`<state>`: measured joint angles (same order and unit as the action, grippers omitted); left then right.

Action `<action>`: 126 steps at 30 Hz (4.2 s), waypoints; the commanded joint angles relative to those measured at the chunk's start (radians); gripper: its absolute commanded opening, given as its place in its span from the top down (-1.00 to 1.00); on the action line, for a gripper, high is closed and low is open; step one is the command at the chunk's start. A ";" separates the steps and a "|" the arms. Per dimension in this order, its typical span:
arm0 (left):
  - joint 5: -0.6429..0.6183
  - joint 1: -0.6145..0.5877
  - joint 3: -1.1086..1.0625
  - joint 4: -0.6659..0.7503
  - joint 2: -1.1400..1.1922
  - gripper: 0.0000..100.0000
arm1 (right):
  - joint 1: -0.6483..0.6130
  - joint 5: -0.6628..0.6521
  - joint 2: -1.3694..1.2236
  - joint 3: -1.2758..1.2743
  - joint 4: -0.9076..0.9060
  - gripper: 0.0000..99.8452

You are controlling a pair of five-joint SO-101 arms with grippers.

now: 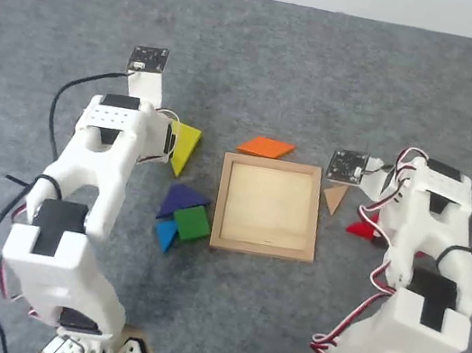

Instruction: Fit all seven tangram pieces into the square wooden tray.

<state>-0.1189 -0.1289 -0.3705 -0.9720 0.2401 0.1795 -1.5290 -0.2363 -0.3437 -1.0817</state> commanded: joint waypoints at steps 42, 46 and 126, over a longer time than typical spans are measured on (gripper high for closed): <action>0.014 0.008 0.041 -0.012 -0.012 0.78 | 0.005 0.152 0.062 -0.031 0.047 0.36; 0.015 0.005 0.041 -0.012 -0.012 0.78 | 0.005 0.150 0.013 -0.035 0.077 0.36; 0.015 0.009 0.038 -0.014 -0.012 0.78 | -0.022 0.585 0.180 -0.198 0.199 0.30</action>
<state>-0.1189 -0.1258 -0.3705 -0.9735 0.2401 0.1381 -0.9337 -0.0982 -0.5692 -0.8884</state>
